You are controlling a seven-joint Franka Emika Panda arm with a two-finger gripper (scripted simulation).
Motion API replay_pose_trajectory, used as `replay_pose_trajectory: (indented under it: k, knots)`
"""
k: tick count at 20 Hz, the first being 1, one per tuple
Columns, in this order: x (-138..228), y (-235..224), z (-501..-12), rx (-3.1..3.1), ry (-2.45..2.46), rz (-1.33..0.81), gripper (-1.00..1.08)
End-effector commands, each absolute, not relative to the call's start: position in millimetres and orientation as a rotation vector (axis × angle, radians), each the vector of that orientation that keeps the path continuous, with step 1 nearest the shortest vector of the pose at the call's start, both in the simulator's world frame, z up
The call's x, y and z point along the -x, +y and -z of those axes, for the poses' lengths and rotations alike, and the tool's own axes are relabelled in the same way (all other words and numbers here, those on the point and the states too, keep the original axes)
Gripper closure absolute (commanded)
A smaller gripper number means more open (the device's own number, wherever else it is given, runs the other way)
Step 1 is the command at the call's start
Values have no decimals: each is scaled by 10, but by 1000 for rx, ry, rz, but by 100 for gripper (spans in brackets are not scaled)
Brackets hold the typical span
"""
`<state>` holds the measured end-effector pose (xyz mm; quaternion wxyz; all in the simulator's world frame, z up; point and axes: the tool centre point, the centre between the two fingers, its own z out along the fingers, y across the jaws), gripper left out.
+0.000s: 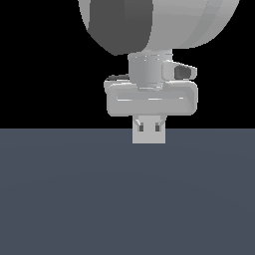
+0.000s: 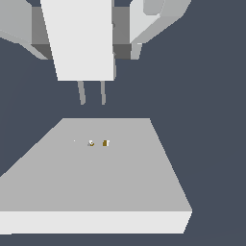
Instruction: Plug the charger into the wall socket.
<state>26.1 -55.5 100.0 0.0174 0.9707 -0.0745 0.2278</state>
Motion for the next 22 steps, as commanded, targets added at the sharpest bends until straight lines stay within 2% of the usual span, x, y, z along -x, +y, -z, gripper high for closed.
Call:
replay_pose_trajectory:
  k: [1, 15, 22]
  knots:
    - [-269, -554, -1000, -3016, -231, -708, 108]
    - [-669, -616, -1004, -3018, -233, -708, 108]
    - [-755, -627, -1001, -3017, -231, -708, 108]
